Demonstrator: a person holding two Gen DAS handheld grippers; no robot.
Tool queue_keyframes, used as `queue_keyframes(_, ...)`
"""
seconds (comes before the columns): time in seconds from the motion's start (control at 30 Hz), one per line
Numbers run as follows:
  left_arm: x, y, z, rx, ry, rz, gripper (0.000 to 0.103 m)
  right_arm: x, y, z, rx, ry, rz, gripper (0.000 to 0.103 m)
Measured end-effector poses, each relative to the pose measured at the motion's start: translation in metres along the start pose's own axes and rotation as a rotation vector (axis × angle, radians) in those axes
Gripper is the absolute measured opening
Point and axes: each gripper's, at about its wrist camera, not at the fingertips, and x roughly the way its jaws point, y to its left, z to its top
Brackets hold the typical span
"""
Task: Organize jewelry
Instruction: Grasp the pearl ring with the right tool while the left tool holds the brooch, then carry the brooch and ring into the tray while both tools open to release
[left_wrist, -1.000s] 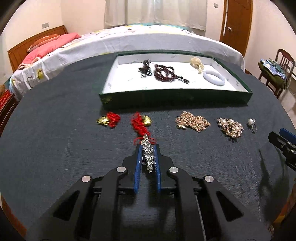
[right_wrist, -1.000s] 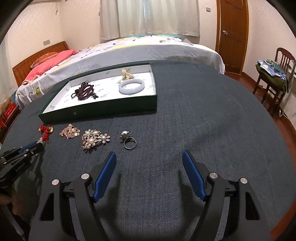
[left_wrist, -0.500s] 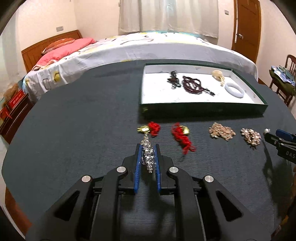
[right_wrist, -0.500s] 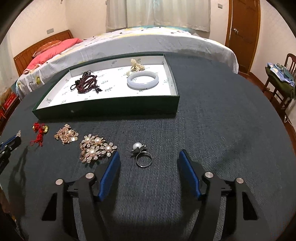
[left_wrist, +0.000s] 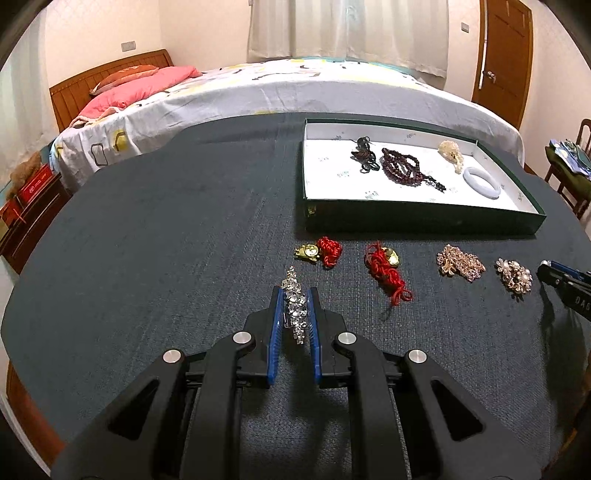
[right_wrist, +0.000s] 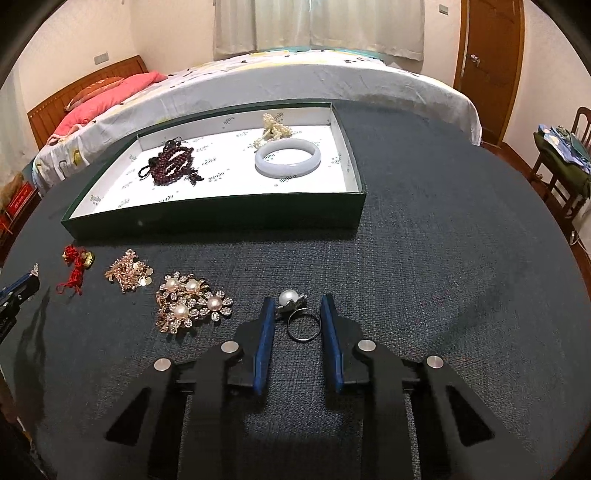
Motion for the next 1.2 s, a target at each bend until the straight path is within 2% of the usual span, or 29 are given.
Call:
queue_keyframes(0.3,-0.003,-0.003,0.002,0.0,-0.012,-0.008,0.013,-0.009,0.002,0.001,0.014,-0.017,0.027,0.026)
queue_keyframes(0.6,-0.013,-0.013,0.022,0.001,-0.048,-0.049,0.013,-0.027,0.011,0.023,0.008,-0.08,0.064,0.026)
queue_keyframes(0.93,-0.005,-0.03,0.069,0.024,-0.122,-0.086,0.013,-0.025,0.032,0.069,-0.032,-0.154,0.096,0.026)
queue_keyframes(1.2,0.024,-0.041,0.116,0.025,-0.15,-0.107,0.013,-0.008,0.049,0.111,-0.044,-0.2,0.123,0.026)
